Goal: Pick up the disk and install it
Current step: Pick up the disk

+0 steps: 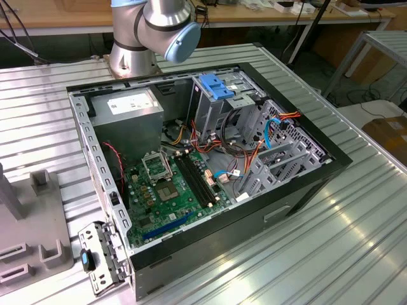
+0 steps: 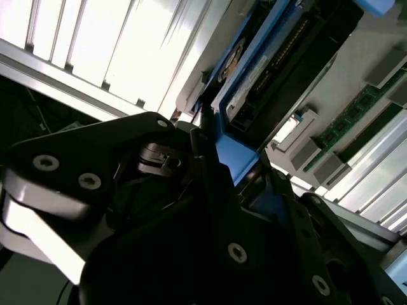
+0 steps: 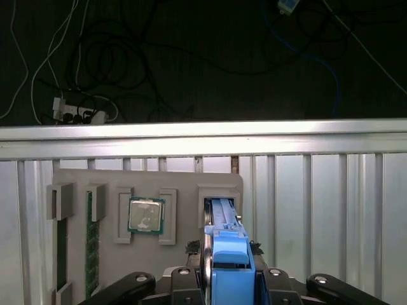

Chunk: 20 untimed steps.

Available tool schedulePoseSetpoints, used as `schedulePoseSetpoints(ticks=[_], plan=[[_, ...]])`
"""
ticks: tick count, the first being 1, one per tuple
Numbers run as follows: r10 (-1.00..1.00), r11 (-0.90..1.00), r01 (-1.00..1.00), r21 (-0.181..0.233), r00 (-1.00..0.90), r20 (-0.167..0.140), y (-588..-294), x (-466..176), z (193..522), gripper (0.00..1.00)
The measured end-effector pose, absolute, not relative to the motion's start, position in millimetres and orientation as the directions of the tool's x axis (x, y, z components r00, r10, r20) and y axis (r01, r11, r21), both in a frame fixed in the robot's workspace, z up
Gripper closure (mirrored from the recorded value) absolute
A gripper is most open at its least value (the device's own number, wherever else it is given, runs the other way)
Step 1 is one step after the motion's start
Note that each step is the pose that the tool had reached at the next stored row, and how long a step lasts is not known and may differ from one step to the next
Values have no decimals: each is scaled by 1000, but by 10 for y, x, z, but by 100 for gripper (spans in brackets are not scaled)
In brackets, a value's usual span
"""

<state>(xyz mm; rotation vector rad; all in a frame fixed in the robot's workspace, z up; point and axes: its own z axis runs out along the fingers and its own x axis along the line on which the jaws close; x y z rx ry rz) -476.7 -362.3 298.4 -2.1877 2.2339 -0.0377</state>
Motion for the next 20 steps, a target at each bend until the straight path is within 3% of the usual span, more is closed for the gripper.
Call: schedulePoseSetpoints(ticks=[20], plan=[[-1000,-7,-1000,-27,7,6,-3623,-4767,2984,63]])
